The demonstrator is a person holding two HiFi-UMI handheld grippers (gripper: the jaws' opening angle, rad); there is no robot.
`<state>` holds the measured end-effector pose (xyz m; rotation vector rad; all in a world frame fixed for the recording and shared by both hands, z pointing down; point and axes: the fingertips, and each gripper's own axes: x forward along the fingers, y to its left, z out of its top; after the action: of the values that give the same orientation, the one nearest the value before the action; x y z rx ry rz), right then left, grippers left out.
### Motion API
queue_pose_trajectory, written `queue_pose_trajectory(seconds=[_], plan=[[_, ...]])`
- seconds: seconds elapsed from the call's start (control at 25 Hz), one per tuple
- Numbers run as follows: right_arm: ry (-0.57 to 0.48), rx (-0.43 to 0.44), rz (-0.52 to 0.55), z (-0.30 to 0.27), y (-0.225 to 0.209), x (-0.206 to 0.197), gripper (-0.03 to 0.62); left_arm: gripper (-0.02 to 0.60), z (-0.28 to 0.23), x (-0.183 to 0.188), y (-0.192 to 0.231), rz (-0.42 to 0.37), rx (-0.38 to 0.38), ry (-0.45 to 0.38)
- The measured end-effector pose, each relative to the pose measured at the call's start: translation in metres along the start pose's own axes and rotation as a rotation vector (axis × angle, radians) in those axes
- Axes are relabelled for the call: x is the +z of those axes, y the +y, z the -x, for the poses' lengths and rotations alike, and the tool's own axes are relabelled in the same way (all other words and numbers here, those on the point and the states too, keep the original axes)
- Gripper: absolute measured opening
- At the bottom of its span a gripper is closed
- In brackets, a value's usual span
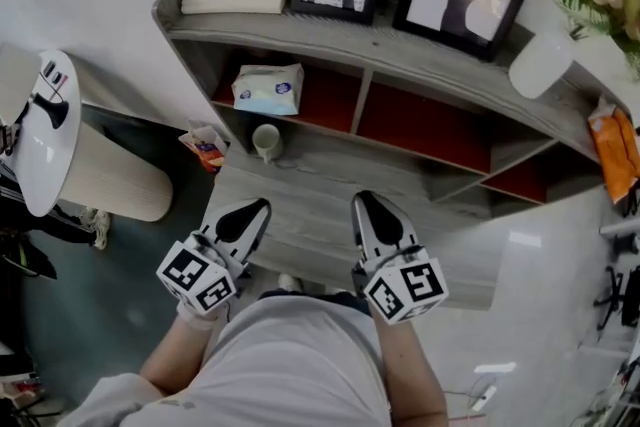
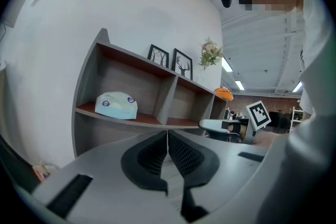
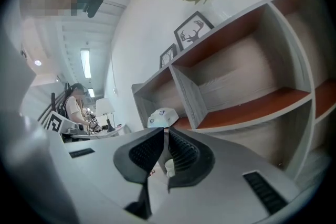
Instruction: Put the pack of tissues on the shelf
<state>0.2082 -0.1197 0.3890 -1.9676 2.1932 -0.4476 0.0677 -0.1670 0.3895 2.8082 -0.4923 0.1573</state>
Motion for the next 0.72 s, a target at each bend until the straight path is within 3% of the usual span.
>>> queue_pose_trajectory(seconds=[0.72], plan=[[0.036,0.004,-0.002,0.008,-0.006,-0.021,0.029,0.018,-0.013,-0.007,-0.005,0.009,-0.004,0.007]])
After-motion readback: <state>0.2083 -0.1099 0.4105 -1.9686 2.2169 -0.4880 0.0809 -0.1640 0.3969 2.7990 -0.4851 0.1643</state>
